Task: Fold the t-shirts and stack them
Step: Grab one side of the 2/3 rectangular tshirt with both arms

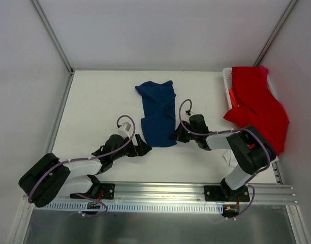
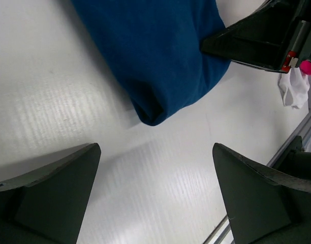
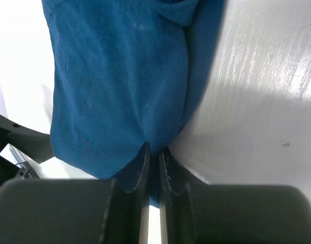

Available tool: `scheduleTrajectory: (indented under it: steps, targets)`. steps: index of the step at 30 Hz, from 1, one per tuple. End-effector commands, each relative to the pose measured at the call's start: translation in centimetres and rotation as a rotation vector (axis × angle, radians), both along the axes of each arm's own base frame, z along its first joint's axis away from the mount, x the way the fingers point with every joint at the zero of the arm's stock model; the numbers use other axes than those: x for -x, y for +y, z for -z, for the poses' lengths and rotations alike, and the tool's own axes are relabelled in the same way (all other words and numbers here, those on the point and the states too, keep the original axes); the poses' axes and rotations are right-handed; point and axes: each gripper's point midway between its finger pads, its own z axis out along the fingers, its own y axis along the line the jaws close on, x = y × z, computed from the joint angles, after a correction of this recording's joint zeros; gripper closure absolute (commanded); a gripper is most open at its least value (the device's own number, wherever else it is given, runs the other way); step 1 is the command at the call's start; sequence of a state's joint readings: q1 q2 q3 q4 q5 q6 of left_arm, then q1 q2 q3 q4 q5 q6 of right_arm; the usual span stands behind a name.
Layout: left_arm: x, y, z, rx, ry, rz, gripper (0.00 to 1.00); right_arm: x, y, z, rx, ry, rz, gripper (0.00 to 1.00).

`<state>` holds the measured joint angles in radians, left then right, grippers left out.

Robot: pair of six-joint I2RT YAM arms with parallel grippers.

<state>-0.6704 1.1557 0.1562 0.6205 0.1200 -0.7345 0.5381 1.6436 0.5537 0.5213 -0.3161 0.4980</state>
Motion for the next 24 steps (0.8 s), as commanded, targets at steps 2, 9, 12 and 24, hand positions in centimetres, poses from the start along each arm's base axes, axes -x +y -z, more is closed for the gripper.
scheduleTrajectory:
  steps: [2, 9, 12, 24]
  targets:
    - [1.1, -0.1, 3.3, -0.056, 0.122, -0.040, 0.04, 0.9, -0.4, 1.3, 0.029, 0.049, -0.006, 0.94]
    - [0.2, -2.4, 4.0, -0.038, 0.158, -0.059, 0.05, 1.0, -0.7, 1.4, 0.035, 0.049, -0.001, 0.97]
    - [0.1, -2.9, 4.4, -0.047, 0.167, -0.064, 0.06, 1.0, -0.7, 1.4, 0.036, 0.049, 0.001, 1.00]
    - [-0.7, -1.6, 4.8, -0.105, 0.137, -0.138, 0.60, 1.0, -0.3, 2.4, 0.022, 0.073, 0.004, 1.00]
